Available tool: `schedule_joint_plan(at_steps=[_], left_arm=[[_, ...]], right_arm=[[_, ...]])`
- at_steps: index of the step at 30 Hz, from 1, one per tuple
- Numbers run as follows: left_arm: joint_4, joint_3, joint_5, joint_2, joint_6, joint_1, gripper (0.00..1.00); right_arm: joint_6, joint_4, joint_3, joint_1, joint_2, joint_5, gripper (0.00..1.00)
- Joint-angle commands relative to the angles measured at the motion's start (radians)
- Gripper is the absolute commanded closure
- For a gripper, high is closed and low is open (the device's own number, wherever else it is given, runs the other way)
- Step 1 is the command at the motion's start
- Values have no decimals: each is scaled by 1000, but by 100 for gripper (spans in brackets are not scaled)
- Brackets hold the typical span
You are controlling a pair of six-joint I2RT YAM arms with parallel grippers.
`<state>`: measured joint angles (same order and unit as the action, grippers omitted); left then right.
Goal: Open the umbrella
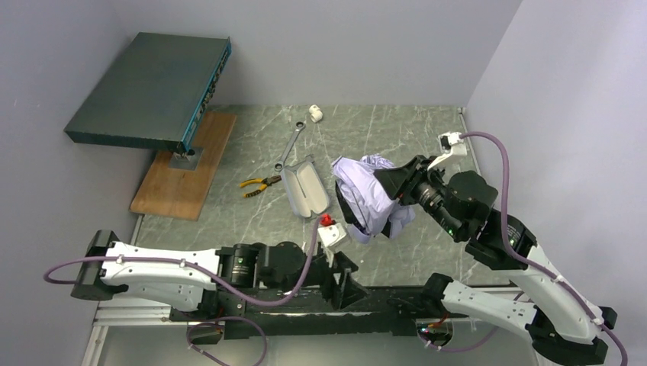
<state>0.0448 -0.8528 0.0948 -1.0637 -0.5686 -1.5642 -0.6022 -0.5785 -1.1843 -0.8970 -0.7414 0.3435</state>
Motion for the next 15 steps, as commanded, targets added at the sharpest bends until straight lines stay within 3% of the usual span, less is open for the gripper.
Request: schedule_joint_plan(at_steps=[1, 6, 11, 15], left_arm=[[-191, -165, 302, -97, -67, -18, 14], [-500, -477, 556, -335, -99, -48, 6], [-899, -754, 748, -544, -311, -48, 1], [-999, -858, 785, -643, -329, -47, 2]], right_arm=[[-166, -93, -69, 1, -25, 124, 100], [-232, -171, -92, 0, -61, 156, 100], [-231, -215, -134, 1, -71, 165, 100], [-226, -252, -186, 1, -89, 161, 100]])
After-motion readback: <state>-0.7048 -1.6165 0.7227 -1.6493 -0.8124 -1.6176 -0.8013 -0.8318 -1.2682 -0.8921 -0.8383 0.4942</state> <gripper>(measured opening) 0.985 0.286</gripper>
